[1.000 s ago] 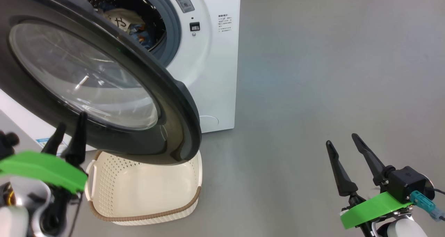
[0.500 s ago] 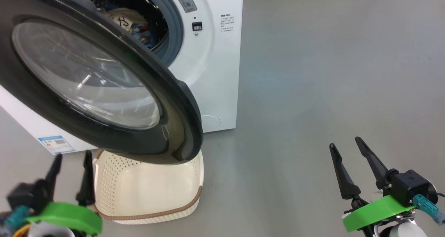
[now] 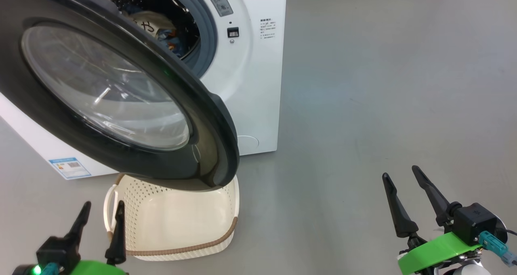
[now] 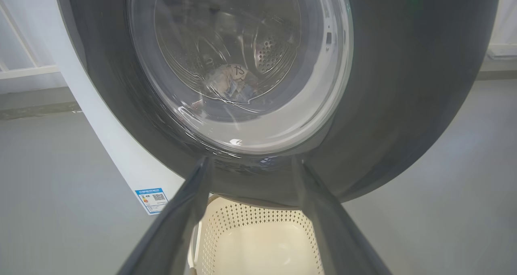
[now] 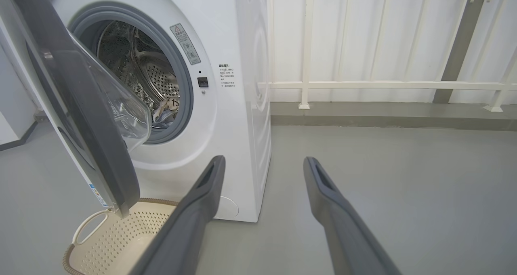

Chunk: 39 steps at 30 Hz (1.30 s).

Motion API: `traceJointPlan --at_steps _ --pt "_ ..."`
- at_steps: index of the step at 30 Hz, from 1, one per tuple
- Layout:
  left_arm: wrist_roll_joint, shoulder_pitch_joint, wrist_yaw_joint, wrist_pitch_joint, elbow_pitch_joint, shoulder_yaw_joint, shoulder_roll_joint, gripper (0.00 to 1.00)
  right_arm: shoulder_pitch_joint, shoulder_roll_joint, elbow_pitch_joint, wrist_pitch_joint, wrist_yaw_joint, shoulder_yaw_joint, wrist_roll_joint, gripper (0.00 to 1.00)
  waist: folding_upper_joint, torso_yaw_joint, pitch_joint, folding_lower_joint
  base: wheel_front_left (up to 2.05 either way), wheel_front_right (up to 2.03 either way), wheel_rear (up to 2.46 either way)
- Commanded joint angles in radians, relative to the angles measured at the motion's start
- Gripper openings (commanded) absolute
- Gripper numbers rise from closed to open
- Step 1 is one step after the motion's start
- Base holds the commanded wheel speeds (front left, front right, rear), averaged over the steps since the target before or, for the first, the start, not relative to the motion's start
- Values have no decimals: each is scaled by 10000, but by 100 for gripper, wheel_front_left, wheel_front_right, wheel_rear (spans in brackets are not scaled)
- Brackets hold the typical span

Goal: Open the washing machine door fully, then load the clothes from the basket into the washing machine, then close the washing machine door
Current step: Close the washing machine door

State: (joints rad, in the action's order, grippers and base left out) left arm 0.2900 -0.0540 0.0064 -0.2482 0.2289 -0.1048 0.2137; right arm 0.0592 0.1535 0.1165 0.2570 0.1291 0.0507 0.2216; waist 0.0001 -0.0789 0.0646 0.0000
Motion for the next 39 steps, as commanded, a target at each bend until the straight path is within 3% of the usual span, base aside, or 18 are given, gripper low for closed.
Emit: traceJointPlan --at_steps 1,16,39 --pt "-162 -51 -81 -132 -288 576 66 100 33 38 -195 48 16 222 -62 100 -1 12 -19 0 0 0 0" --pt "-1106 577 -903 -135 -226 1841 -1001 100 -165 76 -16 48 16 385 41 100 -1 33 -353 0 0 0 0" --pt "-1621 754 -1284 -135 -314 2578 -1574 100 -204 95 -11 48 16 449 58 100 -1 300 -435 0 0 0 0"
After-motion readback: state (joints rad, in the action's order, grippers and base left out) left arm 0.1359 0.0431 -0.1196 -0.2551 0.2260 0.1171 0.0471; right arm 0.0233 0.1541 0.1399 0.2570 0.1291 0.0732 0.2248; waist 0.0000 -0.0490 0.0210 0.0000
